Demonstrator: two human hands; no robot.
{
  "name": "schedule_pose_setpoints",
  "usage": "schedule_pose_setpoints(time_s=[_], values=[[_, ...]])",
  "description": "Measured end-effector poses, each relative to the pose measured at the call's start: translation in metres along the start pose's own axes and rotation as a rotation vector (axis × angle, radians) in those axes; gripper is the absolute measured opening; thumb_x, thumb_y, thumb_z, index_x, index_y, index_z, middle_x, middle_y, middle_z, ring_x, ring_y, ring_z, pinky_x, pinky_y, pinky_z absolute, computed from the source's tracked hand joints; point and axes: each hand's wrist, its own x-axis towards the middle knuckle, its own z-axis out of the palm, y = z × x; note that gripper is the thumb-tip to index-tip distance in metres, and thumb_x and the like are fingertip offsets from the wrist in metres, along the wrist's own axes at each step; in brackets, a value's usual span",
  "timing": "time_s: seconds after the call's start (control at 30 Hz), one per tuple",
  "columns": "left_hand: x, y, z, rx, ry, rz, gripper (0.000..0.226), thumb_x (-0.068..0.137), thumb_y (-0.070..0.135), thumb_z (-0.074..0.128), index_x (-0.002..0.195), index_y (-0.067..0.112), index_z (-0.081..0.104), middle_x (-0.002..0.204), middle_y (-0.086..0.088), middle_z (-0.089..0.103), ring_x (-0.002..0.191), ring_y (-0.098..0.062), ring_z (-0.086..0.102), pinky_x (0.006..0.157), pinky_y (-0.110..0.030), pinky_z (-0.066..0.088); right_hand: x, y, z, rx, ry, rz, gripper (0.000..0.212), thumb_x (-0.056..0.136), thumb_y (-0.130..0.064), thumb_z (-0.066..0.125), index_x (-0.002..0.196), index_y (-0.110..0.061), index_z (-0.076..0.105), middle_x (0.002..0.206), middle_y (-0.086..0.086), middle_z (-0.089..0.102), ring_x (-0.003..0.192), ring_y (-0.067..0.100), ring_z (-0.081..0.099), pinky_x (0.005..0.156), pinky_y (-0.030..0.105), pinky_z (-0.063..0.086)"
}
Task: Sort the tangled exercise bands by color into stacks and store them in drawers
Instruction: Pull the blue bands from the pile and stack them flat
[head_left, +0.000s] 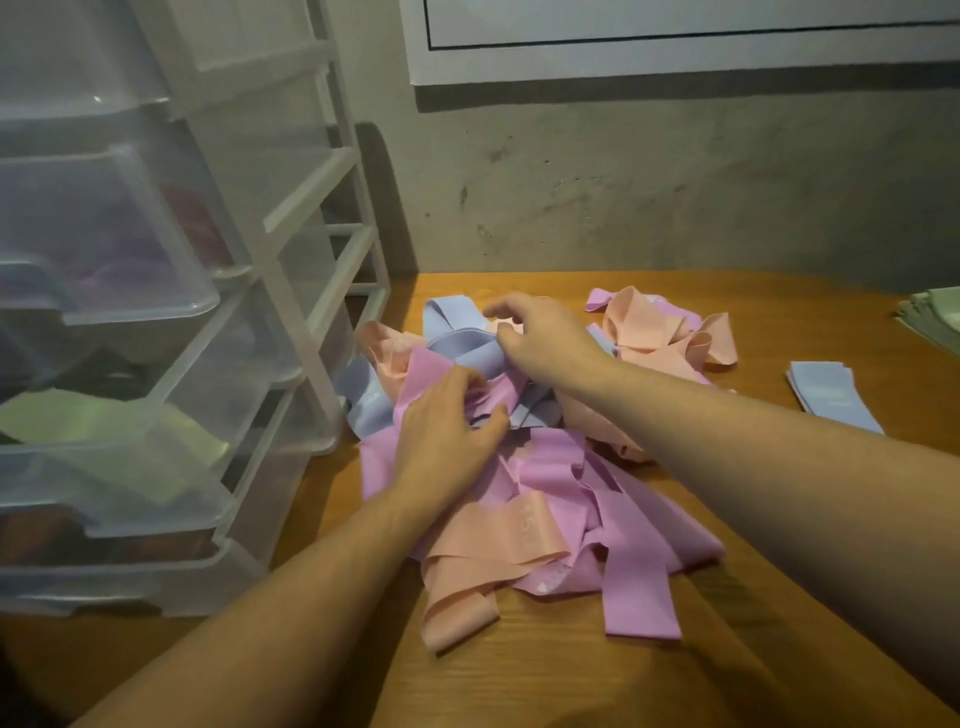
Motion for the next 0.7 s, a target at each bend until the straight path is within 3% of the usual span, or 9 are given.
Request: schedule_pose_setpoints(time_s=[0.1, 0.17, 0.2, 0.23, 0.37, 0.47, 0.57, 0.63, 0.7], values=[[-0.003, -0.004, 0.003, -0.012, 0.027, 0.003, 0.029, 0.085, 0.046, 0.057, 0.109, 0.029, 0.058, 0.105, 0.012, 0.066, 0.1, -0.007, 0.06, 0.088, -0.04, 0.053, 0.018, 0.01, 0.014, -0.097, -0.052, 0.124, 0.044, 0.085, -0.039, 0.046, 0.12, -0.028, 0.07, 0.122, 0.01, 0.064, 0.108, 0.024, 0.06, 0.096, 0.039, 0.051], [-0.004, -0.005, 0.005, -0.013, 0.035, 0.001, 0.029, 0.088, 0.046, 0.058, 0.112, 0.03, 0.057, 0.107, 0.013, 0.065, 0.1, -0.006, 0.059, 0.088, -0.039, 0.054, 0.022, 0.016, 0.019, -0.132, -0.052, 0.137, 0.027, 0.086, -0.039, 0.05, 0.083, -0.029, 0.075, 0.097, 0.01, 0.061, 0.089, 0.024, 0.056, 0.083, 0.032, 0.051], [-0.004, -0.004, 0.005, -0.005, 0.033, 0.003, 0.03, 0.089, 0.047, 0.058, 0.114, 0.031, 0.055, 0.108, 0.012, 0.064, 0.101, -0.006, 0.059, 0.089, -0.039, 0.053, 0.022, 0.017, 0.019, -0.131, -0.036, 0.119, 0.032, 0.087, -0.034, 0.053, 0.056, -0.035, 0.065, 0.08, 0.006, 0.053, 0.08, 0.021, 0.049, 0.073, 0.029, 0.046], [-0.005, -0.003, 0.006, 0.001, 0.033, 0.007, 0.032, 0.09, 0.049, 0.057, 0.116, 0.031, 0.054, 0.109, 0.012, 0.064, 0.102, -0.008, 0.058, 0.09, -0.039, 0.053, 0.022, 0.018, 0.019, -0.131, -0.041, 0.106, 0.041, 0.087, -0.029, 0.054, 0.047, -0.031, 0.058, 0.068, 0.002, 0.045, 0.074, 0.019, 0.043, 0.066, 0.028, 0.041], [-0.005, -0.002, 0.005, -0.026, 0.065, -0.006, 0.037, 0.089, 0.053, 0.053, 0.119, 0.032, 0.047, 0.114, 0.006, 0.063, 0.104, -0.014, 0.059, 0.091, -0.044, 0.052, 0.007, 0.007, 0.007, -0.099, -0.104, 0.149, 0.028, 0.088, -0.018, 0.059, 0.065, -0.008, 0.07, 0.063, 0.005, 0.055, 0.063, 0.017, 0.046, 0.052, 0.026, 0.037], [-0.007, -0.001, 0.005, -0.03, 0.073, 0.022, 0.038, 0.09, 0.05, 0.055, 0.12, 0.031, 0.042, 0.117, 0.007, 0.056, 0.104, -0.013, 0.056, 0.09, -0.043, 0.052, -0.012, -0.003, -0.01, -0.034, -0.15, 0.12, 0.014, 0.087, -0.021, 0.068, 0.078, -0.018, 0.079, 0.072, 0.001, 0.069, 0.063, 0.012, 0.056, 0.053, 0.021, 0.044], [-0.01, 0.001, 0.002, -0.068, 0.125, 0.073, 0.036, 0.091, 0.04, 0.063, 0.119, 0.025, 0.044, 0.111, 0.01, 0.047, 0.099, -0.012, 0.055, 0.086, -0.041, 0.052, -0.034, -0.002, -0.026, 0.066, -0.134, 0.114, 0.004, 0.085, -0.022, 0.076, 0.081, -0.022, 0.075, 0.073, -0.007, 0.067, 0.062, 0.003, 0.057, 0.047, 0.008, 0.038], [-0.011, 0.002, 0.002, -0.067, 0.144, 0.104, 0.036, 0.091, 0.035, 0.065, 0.117, 0.025, 0.043, 0.11, 0.012, 0.042, 0.098, -0.012, 0.055, 0.084, -0.042, 0.053, -0.049, 0.0, -0.037, 0.118, -0.107, 0.133, 0.005, 0.083, -0.024, 0.079, 0.082, -0.02, 0.076, 0.078, -0.008, 0.071, 0.07, 0.006, 0.062, 0.057, 0.009, 0.045], [-0.012, 0.001, 0.003, -0.066, 0.156, 0.132, 0.039, 0.09, 0.037, 0.065, 0.117, 0.027, 0.039, 0.111, 0.013, 0.04, 0.098, -0.013, 0.056, 0.083, -0.044, 0.054, -0.063, 0.004, -0.048, 0.203, -0.106, 0.169, 0.008, 0.083, -0.023, 0.08, 0.085, -0.016, 0.076, 0.084, -0.004, 0.074, 0.08, 0.015, 0.07, 0.073, 0.023, 0.057]])
